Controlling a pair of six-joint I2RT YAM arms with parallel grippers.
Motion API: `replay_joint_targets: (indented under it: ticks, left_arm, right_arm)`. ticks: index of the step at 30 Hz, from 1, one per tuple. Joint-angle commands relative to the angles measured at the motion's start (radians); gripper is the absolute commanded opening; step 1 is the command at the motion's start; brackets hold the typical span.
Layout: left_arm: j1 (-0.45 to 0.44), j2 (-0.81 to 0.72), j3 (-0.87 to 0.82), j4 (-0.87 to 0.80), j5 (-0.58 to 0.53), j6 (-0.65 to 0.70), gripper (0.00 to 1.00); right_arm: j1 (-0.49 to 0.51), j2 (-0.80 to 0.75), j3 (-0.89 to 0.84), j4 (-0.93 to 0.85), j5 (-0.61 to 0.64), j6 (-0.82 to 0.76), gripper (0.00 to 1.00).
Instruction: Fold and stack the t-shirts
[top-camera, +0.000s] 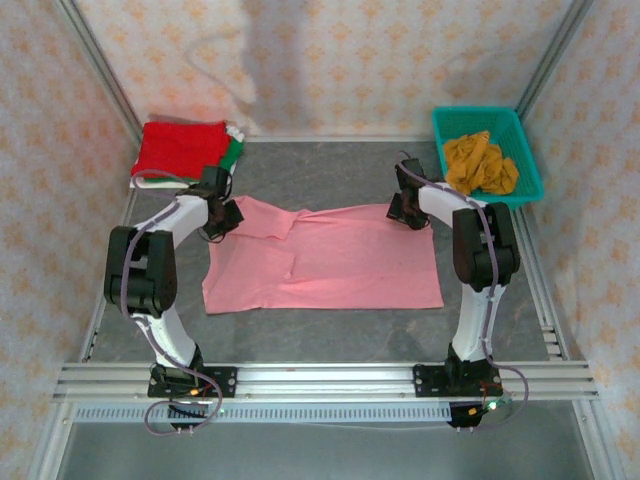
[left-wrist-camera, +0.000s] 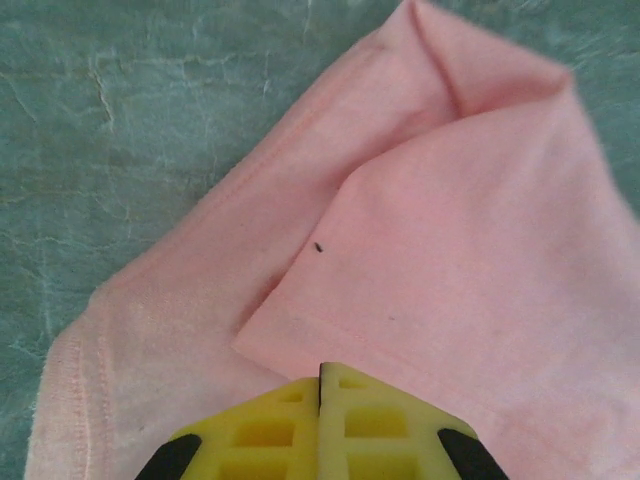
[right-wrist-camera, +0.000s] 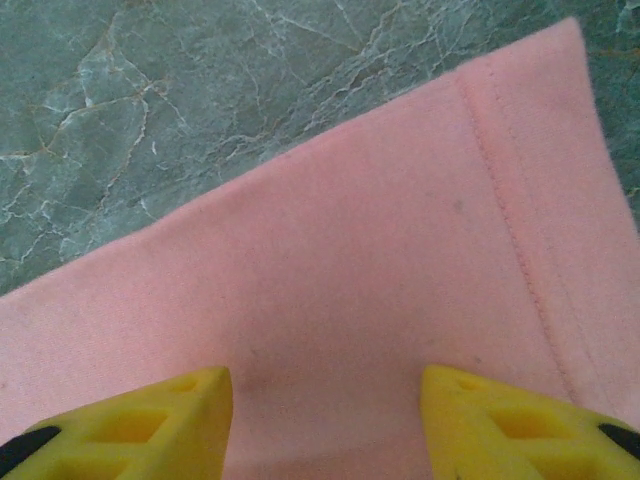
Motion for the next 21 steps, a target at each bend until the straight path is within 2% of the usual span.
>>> replay_joint_targets:
  ticks: [1, 3, 4, 5, 7, 8, 21]
  left_arm:
    - [0.002, -0.051, 0.006, -0.022, -0.030, -0.010, 0.00]
    - [0.002, -0.043, 0.008, -0.017, -0.028, -0.007, 0.00]
    - [0.002, -0.028, 0.014, -0.020, -0.032, -0.003, 0.13]
    - [0.006, -0.011, 0.020, -0.021, -0.029, 0.002, 0.22]
    - [0.011, 0.020, 0.018, -0.001, -0.011, 0.004, 0.24]
    - [0.013, 0.034, 0.015, 0.016, -0.001, 0.003, 0.30]
    - [0.013, 0.141, 0.054, 0.040, -0.028, 0.004, 0.37]
  right_arm:
    - [-0.002, -0.014, 0.022, -0.041, -0.002, -0.003, 0.53]
    - [-0.002, -0.014, 0.021, -0.039, -0.008, -0.002, 0.53]
    - [-0.002, -0.014, 0.016, -0.035, -0.010, 0.000, 0.53]
    - [-0.002, -0.016, 0.014, -0.031, -0.016, 0.000, 0.53]
    - [-0.003, -0.017, 0.011, -0.030, -0.023, 0.000, 0.53]
    - [-0.002, -0.017, 0.009, -0.031, -0.025, 0.000, 0.53]
    - [-0.003, -0.025, -0.007, -0.029, -0.013, -0.005, 0.53]
